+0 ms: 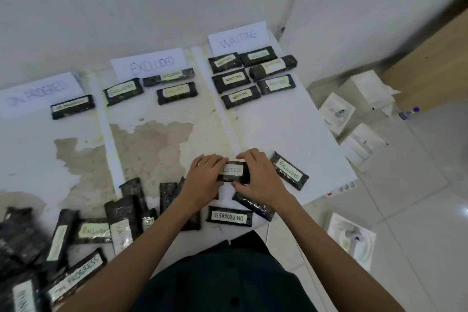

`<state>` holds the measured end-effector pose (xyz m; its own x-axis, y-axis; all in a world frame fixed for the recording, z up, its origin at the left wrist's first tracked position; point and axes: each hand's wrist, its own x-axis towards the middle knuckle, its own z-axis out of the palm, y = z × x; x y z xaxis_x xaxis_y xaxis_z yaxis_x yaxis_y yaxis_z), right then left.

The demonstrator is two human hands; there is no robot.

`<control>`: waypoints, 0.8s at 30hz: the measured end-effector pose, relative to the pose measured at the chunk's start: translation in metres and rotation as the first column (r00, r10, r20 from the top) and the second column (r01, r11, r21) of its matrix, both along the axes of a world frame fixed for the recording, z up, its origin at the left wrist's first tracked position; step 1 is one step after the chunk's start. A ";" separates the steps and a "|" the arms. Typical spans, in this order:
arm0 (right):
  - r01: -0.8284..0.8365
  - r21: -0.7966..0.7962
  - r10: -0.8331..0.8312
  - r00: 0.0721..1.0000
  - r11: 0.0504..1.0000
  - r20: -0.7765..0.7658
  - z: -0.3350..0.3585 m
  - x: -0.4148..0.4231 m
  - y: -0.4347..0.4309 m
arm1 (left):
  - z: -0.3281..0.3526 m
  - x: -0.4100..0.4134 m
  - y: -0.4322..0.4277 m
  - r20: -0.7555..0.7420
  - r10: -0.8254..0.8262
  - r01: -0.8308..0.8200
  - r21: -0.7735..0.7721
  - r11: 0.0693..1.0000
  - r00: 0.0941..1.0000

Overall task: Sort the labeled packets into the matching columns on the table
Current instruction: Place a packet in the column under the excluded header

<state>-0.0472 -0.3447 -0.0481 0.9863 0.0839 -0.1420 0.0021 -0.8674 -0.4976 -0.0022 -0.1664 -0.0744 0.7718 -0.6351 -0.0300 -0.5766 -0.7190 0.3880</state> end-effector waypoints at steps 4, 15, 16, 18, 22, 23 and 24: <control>-0.024 0.083 0.024 1.000 0.996 0.000 -0.006 0.031 0.026 | -0.002 0.012 0.042 -0.060 0.169 -0.168 0.013 0.986 0.984; -0.134 -0.070 0.138 0.989 0.988 0.053 -0.061 0.125 0.086 | -0.014 0.127 0.161 -0.132 0.491 -0.485 0.074 0.871 0.861; -0.131 -0.087 0.137 0.988 0.987 0.068 -0.066 0.133 0.088 | -0.015 0.142 0.167 -0.126 0.498 -0.491 0.078 0.867 0.858; -0.111 -0.102 0.122 0.986 0.989 0.111 -0.075 0.145 0.089 | -0.017 0.168 0.177 -0.114 0.512 -0.503 0.094 0.859 0.852; -0.077 -0.018 0.079 0.973 0.997 0.216 -0.090 0.149 0.086 | -0.023 0.204 0.182 -0.122 0.516 -0.506 0.102 0.856 0.848; -0.069 0.009 0.065 0.972 0.998 0.224 -0.093 0.149 0.085 | -0.025 0.208 0.182 -0.124 0.507 -0.497 0.105 0.861 0.853; -0.060 0.030 0.052 0.973 0.998 0.226 -0.095 0.148 0.085 | -0.027 0.211 0.182 -0.123 0.499 -0.488 0.109 0.866 0.858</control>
<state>0.1009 -0.2598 -0.1429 0.9863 0.1405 0.0868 0.1652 -0.8442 -0.5099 0.2089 0.0156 -0.1014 0.9673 -0.1642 -0.1934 -0.0816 -0.9232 0.3755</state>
